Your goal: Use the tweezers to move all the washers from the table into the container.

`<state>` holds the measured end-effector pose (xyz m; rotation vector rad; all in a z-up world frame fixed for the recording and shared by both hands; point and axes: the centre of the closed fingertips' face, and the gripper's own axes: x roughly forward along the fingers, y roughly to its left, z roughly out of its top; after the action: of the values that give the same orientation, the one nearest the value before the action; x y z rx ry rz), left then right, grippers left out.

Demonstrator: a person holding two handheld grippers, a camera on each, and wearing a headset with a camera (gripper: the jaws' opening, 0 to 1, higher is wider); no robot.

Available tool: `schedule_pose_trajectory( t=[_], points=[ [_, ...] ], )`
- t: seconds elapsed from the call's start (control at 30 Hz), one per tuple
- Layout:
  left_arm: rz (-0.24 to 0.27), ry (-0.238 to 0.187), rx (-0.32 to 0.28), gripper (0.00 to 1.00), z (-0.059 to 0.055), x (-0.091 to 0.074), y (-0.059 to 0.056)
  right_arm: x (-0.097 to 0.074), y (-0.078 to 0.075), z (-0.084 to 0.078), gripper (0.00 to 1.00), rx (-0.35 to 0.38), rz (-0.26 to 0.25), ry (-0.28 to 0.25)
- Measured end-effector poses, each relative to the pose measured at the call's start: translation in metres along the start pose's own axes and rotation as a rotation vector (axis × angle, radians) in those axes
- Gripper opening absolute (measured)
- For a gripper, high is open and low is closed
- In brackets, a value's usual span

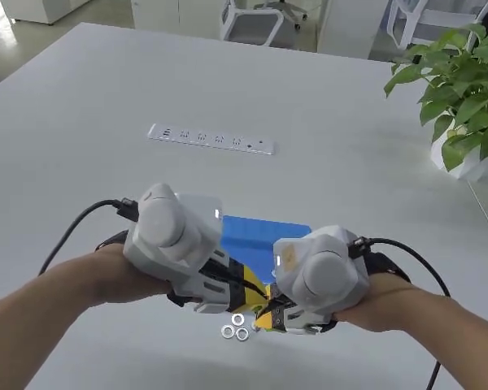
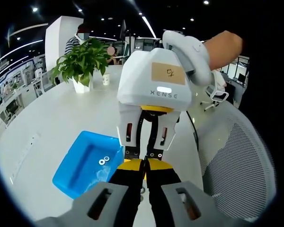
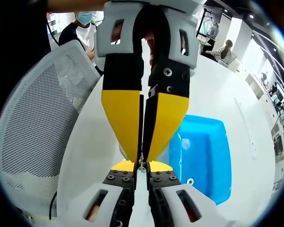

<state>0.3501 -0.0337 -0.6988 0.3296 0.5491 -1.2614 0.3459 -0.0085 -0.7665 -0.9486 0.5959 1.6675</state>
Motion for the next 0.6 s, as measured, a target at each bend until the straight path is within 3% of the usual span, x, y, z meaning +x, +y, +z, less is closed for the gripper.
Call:
schedule_pose_trajectory(
  t=[0.6],
  points=[
    [0.004, -0.003, 0.013, 0.06, 0.0021, 0.0017, 0.0003, -0.0008, 0.0018, -0.0018, 0.07, 0.053, 0.009, 0.001]
  ],
)
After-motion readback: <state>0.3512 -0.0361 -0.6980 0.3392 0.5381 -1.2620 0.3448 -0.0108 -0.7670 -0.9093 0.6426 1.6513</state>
